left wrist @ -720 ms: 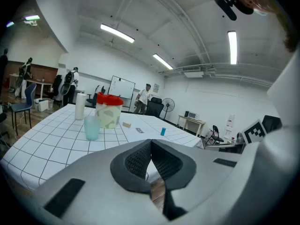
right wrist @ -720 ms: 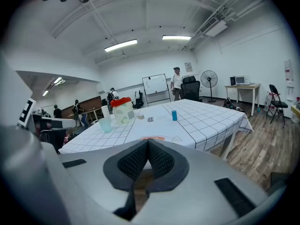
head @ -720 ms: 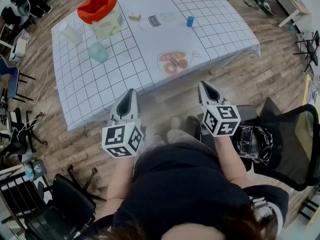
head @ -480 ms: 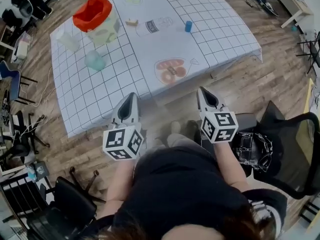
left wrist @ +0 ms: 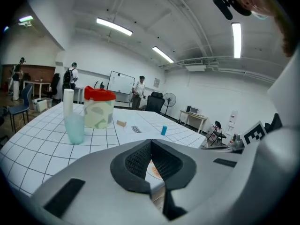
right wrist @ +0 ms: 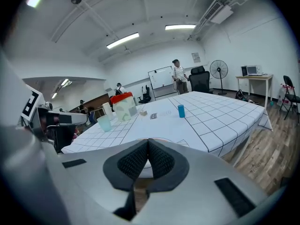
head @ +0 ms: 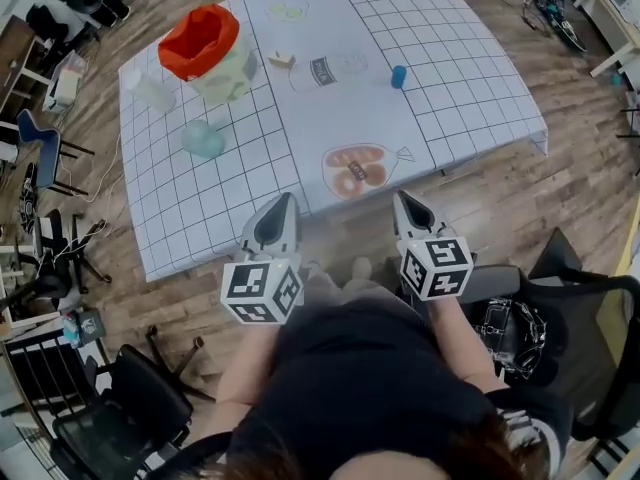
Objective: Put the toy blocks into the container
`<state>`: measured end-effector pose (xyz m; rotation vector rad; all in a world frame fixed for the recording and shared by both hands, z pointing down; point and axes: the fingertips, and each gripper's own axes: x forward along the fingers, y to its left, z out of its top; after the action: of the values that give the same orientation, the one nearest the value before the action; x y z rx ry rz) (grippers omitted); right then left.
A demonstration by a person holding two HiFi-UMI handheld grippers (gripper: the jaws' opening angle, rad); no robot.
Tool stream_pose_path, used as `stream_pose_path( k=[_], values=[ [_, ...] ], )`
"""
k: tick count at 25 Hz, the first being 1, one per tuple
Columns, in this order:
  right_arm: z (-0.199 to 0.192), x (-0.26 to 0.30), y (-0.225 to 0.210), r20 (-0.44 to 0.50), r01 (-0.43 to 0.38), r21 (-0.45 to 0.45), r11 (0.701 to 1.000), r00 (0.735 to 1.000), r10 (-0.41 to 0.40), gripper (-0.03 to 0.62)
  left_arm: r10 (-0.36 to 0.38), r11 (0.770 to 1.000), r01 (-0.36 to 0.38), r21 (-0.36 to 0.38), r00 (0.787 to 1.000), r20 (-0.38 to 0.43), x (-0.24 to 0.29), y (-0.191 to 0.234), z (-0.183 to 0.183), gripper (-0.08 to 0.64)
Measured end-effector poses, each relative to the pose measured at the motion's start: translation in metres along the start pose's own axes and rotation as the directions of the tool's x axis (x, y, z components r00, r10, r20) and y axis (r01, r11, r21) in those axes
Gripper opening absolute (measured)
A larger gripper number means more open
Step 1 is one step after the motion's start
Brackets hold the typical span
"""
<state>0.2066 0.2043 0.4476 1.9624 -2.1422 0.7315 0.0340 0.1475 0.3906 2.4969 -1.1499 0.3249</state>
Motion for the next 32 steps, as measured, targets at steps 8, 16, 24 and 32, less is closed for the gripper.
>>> stream_pose_path(
  k=[8, 16, 24, 32],
  values=[
    [0.025, 0.039, 0.008, -0.002, 0.018, -0.007, 1.000, 1.000, -0.018, 0.015, 0.004, 1.000, -0.003, 0.016, 1.000, -0.015, 0.031, 0.041, 0.018, 0.026],
    [0.064, 0.084, 0.032, 0.026, 0.068, -0.020, 0.997, 0.997, -0.067, 0.015, -0.026, 0.997, 0.029, 0.071, 0.999, -0.048, 0.051, 0.097, 0.040, 0.026],
    [0.092, 0.123, 0.059, 0.069, 0.072, -0.034, 0.997, 0.995, -0.070, 0.015, -0.114, 0.988, 0.121, 0.098, 0.991, -0.071, 0.063, 0.126, 0.054, 0.026],
    [0.123, 0.136, 0.039, 0.104, 0.134, -0.059, 0.989, 0.986, -0.128, 0.024, -0.134, 0.989, 0.137, 0.061, 0.989, -0.056, 0.077, 0.139, 0.071, 0.026]
  ],
)
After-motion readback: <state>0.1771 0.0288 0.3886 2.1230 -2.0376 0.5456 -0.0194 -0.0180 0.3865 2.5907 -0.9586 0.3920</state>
